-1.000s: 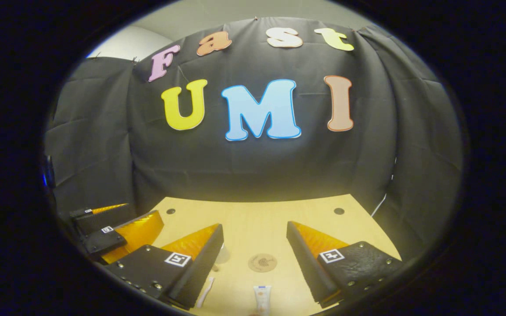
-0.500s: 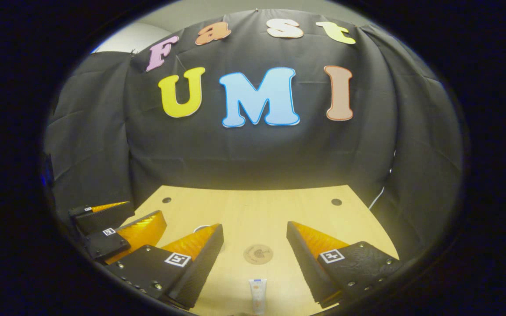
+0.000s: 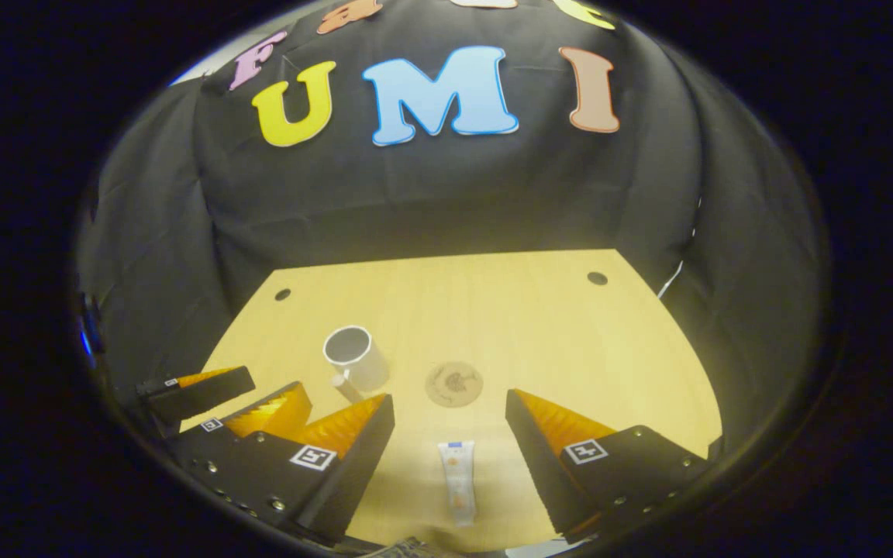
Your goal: Put the toothbrush and toothpaste on the desktop into the cup, then pick up the cup and place it on the coaster on the desktop.
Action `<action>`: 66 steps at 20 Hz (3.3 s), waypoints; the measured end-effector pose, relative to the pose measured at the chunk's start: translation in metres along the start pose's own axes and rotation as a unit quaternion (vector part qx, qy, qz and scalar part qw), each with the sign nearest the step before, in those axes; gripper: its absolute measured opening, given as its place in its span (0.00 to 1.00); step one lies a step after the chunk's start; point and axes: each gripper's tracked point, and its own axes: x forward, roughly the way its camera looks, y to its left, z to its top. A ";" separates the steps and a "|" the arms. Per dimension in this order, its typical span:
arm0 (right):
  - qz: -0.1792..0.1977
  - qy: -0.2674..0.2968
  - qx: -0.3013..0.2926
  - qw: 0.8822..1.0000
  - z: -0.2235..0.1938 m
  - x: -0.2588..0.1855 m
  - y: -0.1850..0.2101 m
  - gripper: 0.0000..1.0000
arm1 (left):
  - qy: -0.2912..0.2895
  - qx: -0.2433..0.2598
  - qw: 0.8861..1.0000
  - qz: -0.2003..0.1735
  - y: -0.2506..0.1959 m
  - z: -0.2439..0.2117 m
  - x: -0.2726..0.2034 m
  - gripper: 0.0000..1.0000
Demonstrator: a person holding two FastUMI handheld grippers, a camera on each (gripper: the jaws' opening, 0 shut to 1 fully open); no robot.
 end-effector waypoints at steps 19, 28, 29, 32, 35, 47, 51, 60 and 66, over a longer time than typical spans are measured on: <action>0.003 0.237 0.014 0.971 -0.146 0.061 -0.021 0.92 | 0.250 -0.023 0.968 0.024 0.026 -0.184 0.059 1.00; -0.008 0.286 -0.021 0.958 -0.184 0.083 -0.026 0.89 | 0.305 -0.012 0.951 0.056 0.045 -0.227 0.069 0.99; -0.011 0.292 -0.026 0.956 -0.191 0.084 -0.027 0.89 | 0.305 -0.006 0.950 0.059 0.045 -0.227 0.070 0.98; -0.021 0.309 -0.056 0.949 -0.201 0.077 -0.030 0.89 | 0.306 -0.006 0.950 0.066 0.045 -0.227 0.071 1.00; -0.017 0.316 -0.055 0.947 -0.205 0.082 -0.031 0.90 | 0.297 -0.014 0.952 0.074 0.045 -0.225 0.073 0.97; -0.015 0.328 -0.058 0.943 -0.208 0.077 -0.033 0.42 | 0.292 -0.017 0.953 0.081 0.044 -0.224 0.074 0.59; -0.011 0.334 -0.060 0.940 -0.210 0.076 -0.034 0.29 | 0.300 -0.015 0.950 0.085 0.042 -0.225 0.073 0.23; 0.006 0.336 0.009 0.942 -0.208 0.077 -0.033 0.16 | 0.285 -0.020 0.956 0.073 0.042 -0.226 0.072 0.07; 0.011 0.329 0.034 0.944 -0.206 0.078 -0.034 0.15 | 0.257 -0.025 0.964 0.066 0.041 -0.208 0.063 0.07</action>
